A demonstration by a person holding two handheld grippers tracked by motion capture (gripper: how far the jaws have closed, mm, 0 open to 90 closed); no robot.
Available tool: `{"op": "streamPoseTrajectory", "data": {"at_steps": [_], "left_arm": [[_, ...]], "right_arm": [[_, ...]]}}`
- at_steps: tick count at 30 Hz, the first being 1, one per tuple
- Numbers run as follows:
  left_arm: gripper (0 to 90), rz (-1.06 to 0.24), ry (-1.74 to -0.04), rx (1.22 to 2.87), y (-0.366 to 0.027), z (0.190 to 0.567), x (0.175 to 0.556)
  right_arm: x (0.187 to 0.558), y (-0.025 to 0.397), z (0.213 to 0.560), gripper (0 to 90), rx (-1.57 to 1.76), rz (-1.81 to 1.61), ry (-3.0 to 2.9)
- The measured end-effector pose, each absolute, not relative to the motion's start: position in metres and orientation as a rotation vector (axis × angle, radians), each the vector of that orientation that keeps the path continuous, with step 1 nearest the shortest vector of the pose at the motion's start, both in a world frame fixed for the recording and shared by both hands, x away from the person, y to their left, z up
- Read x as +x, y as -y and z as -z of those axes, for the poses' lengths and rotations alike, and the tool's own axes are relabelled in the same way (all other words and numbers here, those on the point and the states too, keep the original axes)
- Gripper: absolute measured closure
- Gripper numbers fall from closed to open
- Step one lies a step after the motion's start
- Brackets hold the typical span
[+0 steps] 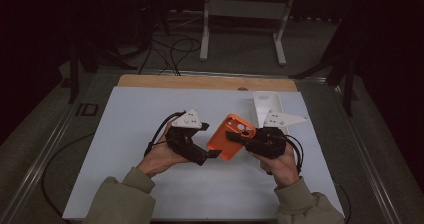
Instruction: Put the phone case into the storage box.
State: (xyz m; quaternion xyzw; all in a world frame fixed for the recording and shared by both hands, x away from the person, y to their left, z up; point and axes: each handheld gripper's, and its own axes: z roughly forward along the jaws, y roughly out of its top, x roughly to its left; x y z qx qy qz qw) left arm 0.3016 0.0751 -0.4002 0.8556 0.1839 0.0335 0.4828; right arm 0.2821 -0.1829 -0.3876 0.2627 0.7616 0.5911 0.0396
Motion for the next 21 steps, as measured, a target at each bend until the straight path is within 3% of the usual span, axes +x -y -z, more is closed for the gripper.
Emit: {"op": "streamPoseTrajectory", "data": {"at_steps": [8, 16, 21], "left_arm": [[18.2, -0.025, -0.378, 2.095, -0.0732, 0.4015, 0.2994], [47.3, 0.076, -0.297, 2.07, -0.0735, 0.4056, 0.2987], [60.0, 0.125, -0.27, 2.053, -0.0754, 0.4058, 0.3003]], "right_arm": [[0.2826, 0.1812, 0.3871, 86.2, 0.734, -1.857, -2.362], [0.2812, 0.1797, 0.388, 86.2, 0.671, -1.908, -2.394], [0.2804, 0.1767, 0.3889, 86.3, 0.623, -1.916, -2.431]]}}
